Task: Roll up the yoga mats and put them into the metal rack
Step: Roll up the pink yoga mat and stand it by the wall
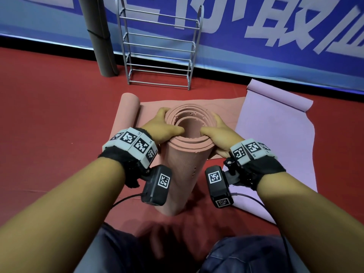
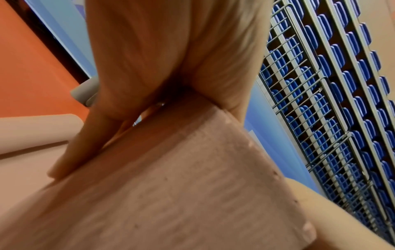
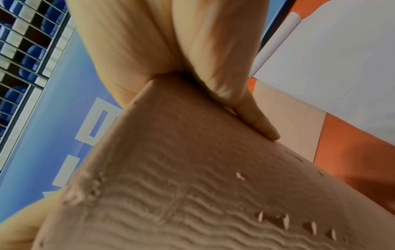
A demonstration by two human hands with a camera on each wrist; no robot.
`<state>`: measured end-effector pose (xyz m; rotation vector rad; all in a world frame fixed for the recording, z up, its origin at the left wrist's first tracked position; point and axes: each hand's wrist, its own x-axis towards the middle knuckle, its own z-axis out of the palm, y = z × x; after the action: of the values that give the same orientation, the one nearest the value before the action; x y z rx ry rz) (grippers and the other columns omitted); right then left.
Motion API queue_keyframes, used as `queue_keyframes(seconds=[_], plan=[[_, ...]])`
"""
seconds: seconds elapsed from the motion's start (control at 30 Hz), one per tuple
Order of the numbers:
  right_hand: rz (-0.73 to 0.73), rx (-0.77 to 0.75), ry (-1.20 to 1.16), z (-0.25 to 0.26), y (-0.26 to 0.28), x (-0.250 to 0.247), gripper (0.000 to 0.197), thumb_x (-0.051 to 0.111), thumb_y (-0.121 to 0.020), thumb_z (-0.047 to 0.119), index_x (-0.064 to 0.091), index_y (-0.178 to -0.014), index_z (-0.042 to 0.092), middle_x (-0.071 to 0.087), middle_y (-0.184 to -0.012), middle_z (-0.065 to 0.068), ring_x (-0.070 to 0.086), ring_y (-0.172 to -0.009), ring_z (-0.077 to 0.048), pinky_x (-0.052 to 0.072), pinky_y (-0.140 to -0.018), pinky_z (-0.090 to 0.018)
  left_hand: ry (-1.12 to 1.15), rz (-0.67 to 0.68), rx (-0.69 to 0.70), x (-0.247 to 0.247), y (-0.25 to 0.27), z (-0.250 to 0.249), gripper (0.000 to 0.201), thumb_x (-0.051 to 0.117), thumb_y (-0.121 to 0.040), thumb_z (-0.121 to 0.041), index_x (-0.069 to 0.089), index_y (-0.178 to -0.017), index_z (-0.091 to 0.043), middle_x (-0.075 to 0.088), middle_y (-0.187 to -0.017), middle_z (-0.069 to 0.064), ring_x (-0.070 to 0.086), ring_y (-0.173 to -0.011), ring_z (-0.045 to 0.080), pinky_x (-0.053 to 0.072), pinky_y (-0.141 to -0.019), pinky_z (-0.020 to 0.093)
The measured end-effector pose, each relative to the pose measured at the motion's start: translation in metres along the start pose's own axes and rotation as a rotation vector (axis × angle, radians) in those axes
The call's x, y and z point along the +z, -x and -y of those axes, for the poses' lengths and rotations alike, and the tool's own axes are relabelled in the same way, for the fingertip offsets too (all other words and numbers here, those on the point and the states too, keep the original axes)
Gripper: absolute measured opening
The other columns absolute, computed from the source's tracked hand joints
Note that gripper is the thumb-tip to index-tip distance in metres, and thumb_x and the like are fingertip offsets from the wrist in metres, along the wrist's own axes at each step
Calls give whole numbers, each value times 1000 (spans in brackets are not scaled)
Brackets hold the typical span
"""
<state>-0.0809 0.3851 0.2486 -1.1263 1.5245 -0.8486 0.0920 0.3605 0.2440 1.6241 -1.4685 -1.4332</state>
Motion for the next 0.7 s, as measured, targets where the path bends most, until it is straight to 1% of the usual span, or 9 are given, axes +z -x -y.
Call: queue_keyframes(seconds=[0.17, 0.27, 0.33, 0.4, 0.43, 0.47, 0.53, 0.6, 0.7], plan=[[-42, -17, -83, -9, -4, -13, 51, 45, -82, -15, 50, -122, 17, 63, -92, -4, 62, -76, -16, 49, -58, -25, 58, -15, 27, 10, 9, -4, 65, 65, -87, -8, 34, -143, -20, 59, -81, -5, 54, -62, 7, 35, -32, 10], [-87, 8, -120, -8, -2, -13, 45, 48, -81, -12, 55, -104, 26, 64, -92, -7, 62, -81, -24, 49, -63, -30, 102, -24, -1, 13, 11, -6, 66, 71, -86, -15, 35, -142, -21, 59, -84, -10, 53, -65, 1, 39, -38, 11], [-99, 14, -119, -6, -1, -8, 44, 56, -72, -3, 57, -105, 26, 66, -95, -9, 64, -86, -28, 53, -68, -37, 118, -48, -39, 11, 11, -6, 77, 78, -80, -31, 35, -143, -22, 63, -100, -8, 59, -81, 6, 49, -59, 20], [-106, 9, -88, -4, -1, -3, 52, 58, -59, 9, 58, -107, 27, 69, -101, -10, 67, -93, -31, 55, -79, -44, 69, -55, -94, 8, 16, -9, 109, 85, -59, -55, 27, -147, -26, 59, -126, 1, 60, -106, 23, 52, -86, 39], [-104, 13, -69, -4, -2, -2, 55, 58, -56, 13, 57, -110, 27, 69, -103, -10, 67, -95, -31, 54, -80, -43, 43, -51, -129, 7, 17, -9, 120, 84, -48, -62, 25, -147, -29, 55, -132, 4, 58, -112, 30, 50, -92, 49], [-100, 26, -49, -3, 0, -1, 57, 58, -56, 16, 55, -111, 27, 69, -102, -9, 67, -93, -30, 53, -77, -41, 28, -38, -158, 5, 17, -9, 121, 83, -44, -63, 26, -145, -30, 54, -132, 7, 58, -112, 35, 50, -92, 54], [-108, 94, -11, -4, 4, -2, 53, 64, -53, 22, 52, -105, 21, 67, -93, -8, 65, -82, -28, 51, -74, -40, 17, -10, -181, 2, 22, -10, 100, 80, -57, -49, 31, -141, -25, 57, -124, 10, 62, -102, 38, 55, -85, 57], [-46, 232, 48, -1, 13, -1, 56, 77, -49, 32, 61, -100, 18, 69, -81, -8, 68, -77, -31, 57, -77, -53, -21, -14, -164, -2, 29, -10, 84, 72, -70, -38, 30, -142, -22, 59, -121, 12, 64, -99, 38, 55, -86, 53], [64, 359, 116, 5, 24, 2, 50, 85, -56, 36, 71, -100, 15, 71, -94, -13, 70, -81, -37, 58, -72, -58, -63, -38, -121, -5, 38, -4, 85, 67, -65, -37, 34, -142, -23, 63, -115, 11, 64, -102, 38, 53, -91, 51]])
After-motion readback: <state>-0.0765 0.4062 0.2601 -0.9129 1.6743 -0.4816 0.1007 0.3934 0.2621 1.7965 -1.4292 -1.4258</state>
